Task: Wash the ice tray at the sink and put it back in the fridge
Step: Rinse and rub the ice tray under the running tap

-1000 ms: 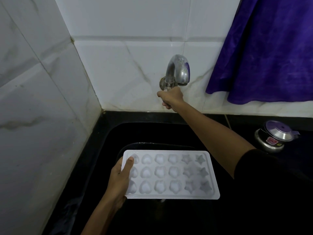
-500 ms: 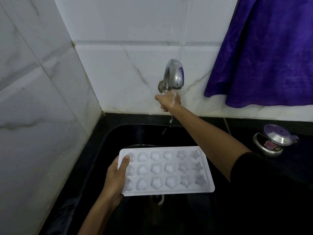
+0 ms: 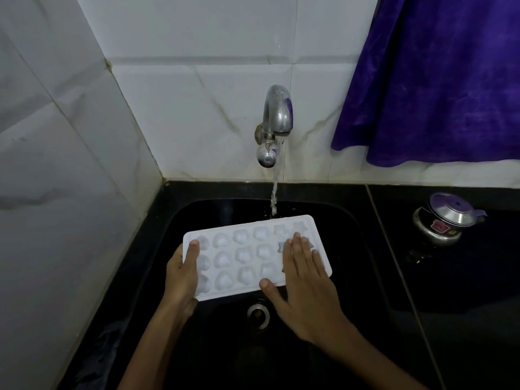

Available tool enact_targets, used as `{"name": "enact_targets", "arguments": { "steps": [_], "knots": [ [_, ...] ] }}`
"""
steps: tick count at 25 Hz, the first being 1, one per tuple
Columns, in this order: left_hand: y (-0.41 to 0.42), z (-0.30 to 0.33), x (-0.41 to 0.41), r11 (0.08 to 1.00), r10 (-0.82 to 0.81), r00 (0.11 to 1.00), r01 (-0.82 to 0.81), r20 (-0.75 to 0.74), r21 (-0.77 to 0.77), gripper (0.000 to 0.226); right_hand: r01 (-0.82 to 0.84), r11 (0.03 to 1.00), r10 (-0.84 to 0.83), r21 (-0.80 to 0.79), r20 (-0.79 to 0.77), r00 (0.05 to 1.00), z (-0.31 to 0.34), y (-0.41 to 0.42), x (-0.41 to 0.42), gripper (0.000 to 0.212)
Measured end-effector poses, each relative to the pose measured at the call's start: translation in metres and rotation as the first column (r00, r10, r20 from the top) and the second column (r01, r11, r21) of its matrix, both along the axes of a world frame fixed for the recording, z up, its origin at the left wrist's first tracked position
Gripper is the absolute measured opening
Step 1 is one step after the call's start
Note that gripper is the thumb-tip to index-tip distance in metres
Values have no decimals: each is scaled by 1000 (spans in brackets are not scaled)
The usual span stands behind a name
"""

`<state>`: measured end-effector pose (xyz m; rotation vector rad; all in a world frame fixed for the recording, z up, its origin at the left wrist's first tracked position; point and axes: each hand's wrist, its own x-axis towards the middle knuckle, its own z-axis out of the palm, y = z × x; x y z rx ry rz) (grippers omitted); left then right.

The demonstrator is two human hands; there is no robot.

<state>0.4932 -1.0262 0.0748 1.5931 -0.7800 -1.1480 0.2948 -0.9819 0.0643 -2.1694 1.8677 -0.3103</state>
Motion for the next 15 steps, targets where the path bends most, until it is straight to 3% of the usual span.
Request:
{"name": "enact_targets", "arguments": {
  "steps": [4,9,15],
  "knots": [
    [-1,-1,-7,1000,-9,1000,10,-20,8,24,142,990,-142,-17,-32,989,15,-33,1,97],
    [-8,5,-5,1000,17,1000,-18,-25,-19,22,-310,949,308,-52,-52,950,13,-18,6,91],
    [-7,2,-5,1000,-17,998,16,-53,-17,23,-66,996,62,-67,-68,996,26,-27,-14,100]
  ]
}}
